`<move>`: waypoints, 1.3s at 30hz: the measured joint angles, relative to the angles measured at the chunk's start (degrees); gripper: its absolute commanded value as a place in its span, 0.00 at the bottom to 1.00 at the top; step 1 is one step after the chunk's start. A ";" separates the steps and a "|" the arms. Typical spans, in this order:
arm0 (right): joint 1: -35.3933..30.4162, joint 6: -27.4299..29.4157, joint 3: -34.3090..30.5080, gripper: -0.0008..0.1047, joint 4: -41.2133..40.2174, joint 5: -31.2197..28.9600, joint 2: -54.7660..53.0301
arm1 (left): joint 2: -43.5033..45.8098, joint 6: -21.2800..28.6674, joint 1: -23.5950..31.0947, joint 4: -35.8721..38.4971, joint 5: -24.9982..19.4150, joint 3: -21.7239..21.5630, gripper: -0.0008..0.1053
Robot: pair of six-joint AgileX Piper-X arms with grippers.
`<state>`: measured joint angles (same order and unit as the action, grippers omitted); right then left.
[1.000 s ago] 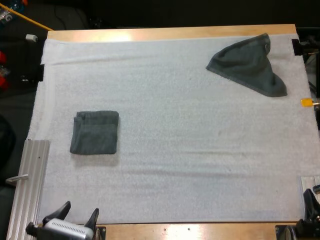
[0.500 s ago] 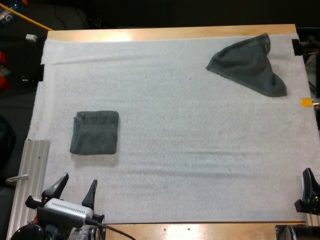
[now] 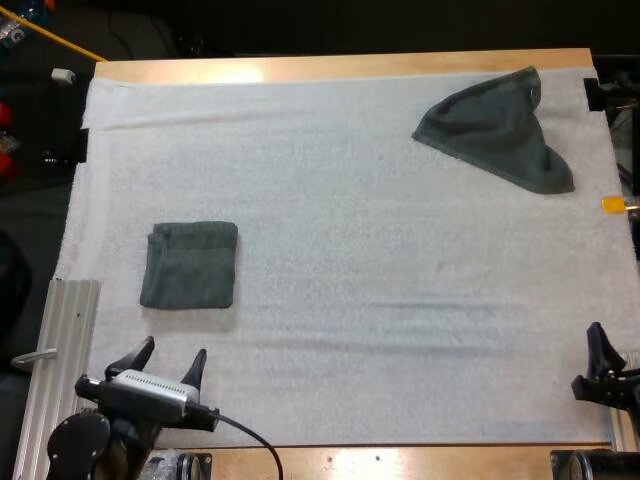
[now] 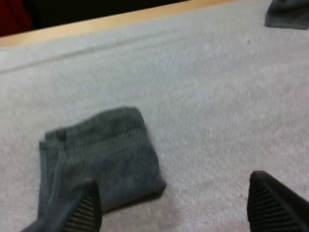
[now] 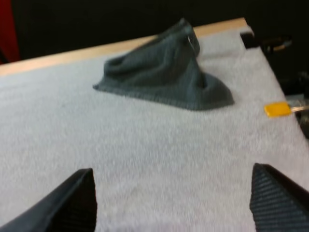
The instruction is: Pick towel from pile, fold and stack
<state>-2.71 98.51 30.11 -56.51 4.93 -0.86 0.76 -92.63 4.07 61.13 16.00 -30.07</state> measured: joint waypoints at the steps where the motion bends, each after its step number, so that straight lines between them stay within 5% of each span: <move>1: 0.00 0.00 -0.57 0.62 0.00 0.00 0.00 | 0.00 0.00 0.00 0.00 0.00 0.00 0.58; 27: 0.00 0.00 -1.57 0.62 -0.20 -0.07 0.11 | 0.00 0.00 -0.10 -0.11 0.00 0.00 0.58; 39: 0.00 0.00 -1.57 0.62 -0.20 -0.07 0.11 | 0.00 0.00 -6.81 -0.11 0.11 0.00 0.58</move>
<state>-2.71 98.51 28.55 -56.71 4.87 -0.75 0.76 -92.64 -2.74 61.02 16.12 -30.07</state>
